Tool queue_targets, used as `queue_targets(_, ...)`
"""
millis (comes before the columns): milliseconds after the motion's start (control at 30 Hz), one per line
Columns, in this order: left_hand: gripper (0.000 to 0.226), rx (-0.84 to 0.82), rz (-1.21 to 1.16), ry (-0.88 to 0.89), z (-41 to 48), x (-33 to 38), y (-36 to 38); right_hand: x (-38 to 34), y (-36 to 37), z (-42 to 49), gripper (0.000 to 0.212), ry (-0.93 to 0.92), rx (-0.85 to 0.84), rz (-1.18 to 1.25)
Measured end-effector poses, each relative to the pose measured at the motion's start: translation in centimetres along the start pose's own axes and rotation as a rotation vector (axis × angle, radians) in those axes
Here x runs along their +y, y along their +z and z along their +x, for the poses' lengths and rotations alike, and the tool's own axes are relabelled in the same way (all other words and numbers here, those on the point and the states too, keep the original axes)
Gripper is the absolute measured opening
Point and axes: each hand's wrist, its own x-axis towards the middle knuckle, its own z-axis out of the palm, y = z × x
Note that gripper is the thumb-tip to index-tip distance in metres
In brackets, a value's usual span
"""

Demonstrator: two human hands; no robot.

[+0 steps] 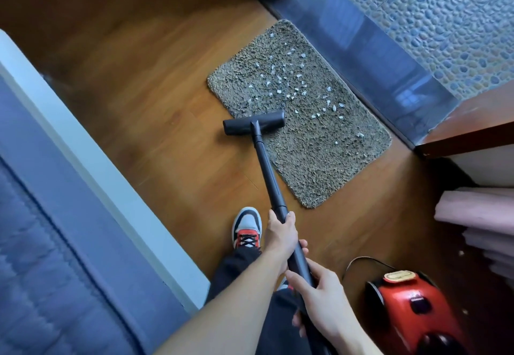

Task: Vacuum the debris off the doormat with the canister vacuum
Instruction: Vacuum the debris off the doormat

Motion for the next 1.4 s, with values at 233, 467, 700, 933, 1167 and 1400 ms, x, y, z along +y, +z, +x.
queue_targets(233, 0.042, 0.012, 0.014, 0.020, 0.6, -0.4, -0.2, 0.5, 0.2, 1.0, 0.012, -0.010, -0.023, -0.003)
queue_targets(467, 0.039, 0.001, -0.003, 0.038, 2.0, 2.3, -0.3, -1.1, 0.4, 2.9, 0.005, -0.041, -0.011, 0.025)
queue_targets(700, 0.033, 0.014, 0.023, 0.047, 3.4, 5.7, -0.4, -4.3, 0.5, 4.7, 0.008, -0.043, -0.007, 0.020)
queue_targets(933, 0.035, 0.045, 0.075, 0.061, 5.3, 9.7, -0.9, -8.0, 1.0, 6.7, 0.014, -0.036, 0.000, 0.028)
queue_targets(1167, 0.038, 0.053, 0.133, 0.070, 6.5, 12.6, -1.8, -10.7, 2.2, 7.9, 0.009, -0.060, 0.008, 0.055)
queue_targets(1400, 0.034, 0.025, 0.191, 0.114, 6.2, 13.6, -1.9, -11.8, 2.8, 7.3, 0.011, -0.080, 0.037, 0.099)
